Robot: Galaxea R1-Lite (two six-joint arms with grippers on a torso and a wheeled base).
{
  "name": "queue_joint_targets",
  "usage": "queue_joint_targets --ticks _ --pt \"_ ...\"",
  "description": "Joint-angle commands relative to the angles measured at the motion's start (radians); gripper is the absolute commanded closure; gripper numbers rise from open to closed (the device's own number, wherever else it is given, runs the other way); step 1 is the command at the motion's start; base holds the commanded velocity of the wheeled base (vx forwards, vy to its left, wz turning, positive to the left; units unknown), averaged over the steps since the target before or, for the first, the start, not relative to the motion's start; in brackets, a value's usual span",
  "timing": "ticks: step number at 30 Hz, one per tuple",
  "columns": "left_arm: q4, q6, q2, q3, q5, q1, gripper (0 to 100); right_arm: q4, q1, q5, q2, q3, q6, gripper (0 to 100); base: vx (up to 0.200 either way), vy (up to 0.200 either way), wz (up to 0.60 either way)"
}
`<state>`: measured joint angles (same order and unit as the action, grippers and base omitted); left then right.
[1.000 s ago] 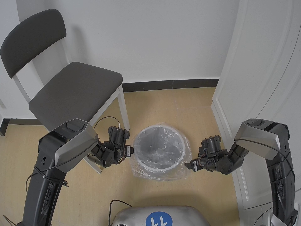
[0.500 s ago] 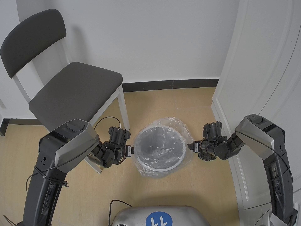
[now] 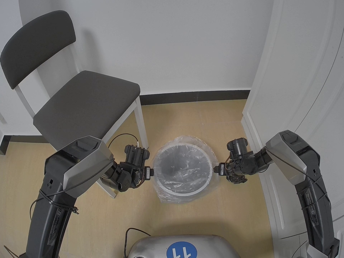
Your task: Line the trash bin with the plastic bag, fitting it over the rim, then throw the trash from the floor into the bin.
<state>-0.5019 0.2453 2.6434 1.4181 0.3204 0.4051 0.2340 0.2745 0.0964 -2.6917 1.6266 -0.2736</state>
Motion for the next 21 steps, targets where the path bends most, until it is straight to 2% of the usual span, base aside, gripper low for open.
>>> queue_joint_targets --ticks 1,5,8,12,13,14,15,17,19,21 --pt "-0.001 0.000 -0.002 -0.005 0.000 0.000 0 -0.067 0.014 -0.007 -0.059 0.096 -0.067 0 0.000 0.000 0.00" --pt "-0.001 0.002 -0.002 -0.007 0.000 0.000 0 -0.047 0.011 -0.007 -0.042 0.075 -0.073 0 0.000 0.000 0.00" --pt "0.000 0.000 -0.002 -0.007 0.000 -0.002 0 -0.041 0.005 -0.018 0.044 -0.002 -0.073 0 0.000 0.000 0.00" --pt "-0.001 0.000 -0.002 -0.005 0.000 -0.003 0 -0.013 0.002 -0.107 0.171 -0.137 -0.070 0 0.000 0.000 0.00" --pt "-0.001 0.000 -0.002 -0.005 0.000 -0.003 0 0.004 -0.008 -0.167 0.233 -0.212 -0.050 0 0.000 0.000 0.00" --pt "-0.003 0.000 -0.002 -0.005 0.002 -0.003 0 0.011 -0.017 -0.188 0.253 -0.234 -0.035 0 0.000 0.000 0.00" --pt "-0.003 0.000 -0.002 -0.005 0.002 -0.003 0 0.013 -0.021 -0.193 0.257 -0.241 -0.029 0 0.000 0.000 0.00" --pt "-0.003 0.000 -0.002 -0.005 0.002 -0.005 0 0.031 -0.055 -0.214 0.271 -0.269 0.050 0 0.000 0.000 0.00" --pt "-0.003 -0.001 -0.002 -0.005 0.002 -0.005 0 0.054 -0.074 -0.214 0.262 -0.278 0.088 0 0.000 0.000 0.00" --pt "-0.003 -0.001 0.000 -0.005 0.002 -0.005 0 0.079 -0.081 -0.211 0.250 -0.280 0.097 0 0.000 0.000 0.00"
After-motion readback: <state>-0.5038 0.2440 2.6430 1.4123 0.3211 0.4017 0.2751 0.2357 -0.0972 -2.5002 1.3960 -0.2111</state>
